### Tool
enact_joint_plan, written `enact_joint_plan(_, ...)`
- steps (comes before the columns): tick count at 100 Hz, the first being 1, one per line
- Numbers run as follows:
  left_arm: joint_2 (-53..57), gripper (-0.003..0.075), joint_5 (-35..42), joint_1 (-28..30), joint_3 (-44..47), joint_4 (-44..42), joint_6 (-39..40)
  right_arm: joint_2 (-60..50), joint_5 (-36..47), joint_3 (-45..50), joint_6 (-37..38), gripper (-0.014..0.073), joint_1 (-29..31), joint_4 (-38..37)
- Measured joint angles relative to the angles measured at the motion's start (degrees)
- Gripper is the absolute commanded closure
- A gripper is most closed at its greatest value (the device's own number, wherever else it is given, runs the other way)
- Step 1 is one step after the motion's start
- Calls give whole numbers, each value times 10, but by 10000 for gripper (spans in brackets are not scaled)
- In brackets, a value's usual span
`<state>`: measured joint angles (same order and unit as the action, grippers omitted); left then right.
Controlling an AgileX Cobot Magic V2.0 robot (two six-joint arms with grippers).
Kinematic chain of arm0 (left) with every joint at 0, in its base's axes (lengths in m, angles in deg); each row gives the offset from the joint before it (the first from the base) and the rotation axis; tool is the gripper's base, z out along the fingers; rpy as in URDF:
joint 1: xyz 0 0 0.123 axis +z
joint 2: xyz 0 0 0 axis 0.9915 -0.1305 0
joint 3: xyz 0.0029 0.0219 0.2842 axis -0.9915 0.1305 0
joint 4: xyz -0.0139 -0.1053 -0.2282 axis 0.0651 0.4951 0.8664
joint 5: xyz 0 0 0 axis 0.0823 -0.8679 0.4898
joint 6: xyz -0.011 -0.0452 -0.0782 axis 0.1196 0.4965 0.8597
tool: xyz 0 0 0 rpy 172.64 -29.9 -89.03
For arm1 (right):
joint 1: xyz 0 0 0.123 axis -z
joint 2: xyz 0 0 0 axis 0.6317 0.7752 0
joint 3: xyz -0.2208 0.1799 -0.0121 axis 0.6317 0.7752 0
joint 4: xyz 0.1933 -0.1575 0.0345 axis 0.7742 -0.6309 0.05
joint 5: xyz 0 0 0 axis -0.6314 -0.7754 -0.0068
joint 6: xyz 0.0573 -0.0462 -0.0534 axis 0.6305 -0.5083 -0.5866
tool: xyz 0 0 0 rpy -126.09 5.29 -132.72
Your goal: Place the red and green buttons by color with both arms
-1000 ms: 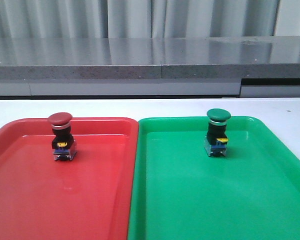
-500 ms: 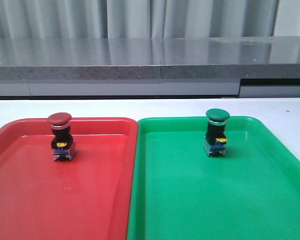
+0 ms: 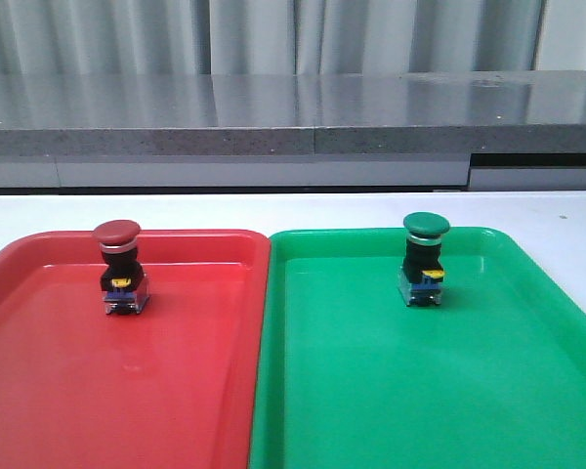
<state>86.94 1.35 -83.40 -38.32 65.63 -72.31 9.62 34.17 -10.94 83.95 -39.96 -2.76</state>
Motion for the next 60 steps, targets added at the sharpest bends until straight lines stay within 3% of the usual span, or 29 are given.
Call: enact_joint_plan(60, 0, 739, 0, 0, 0, 0, 0, 0, 7, 3, 0, 661, 0, 0)
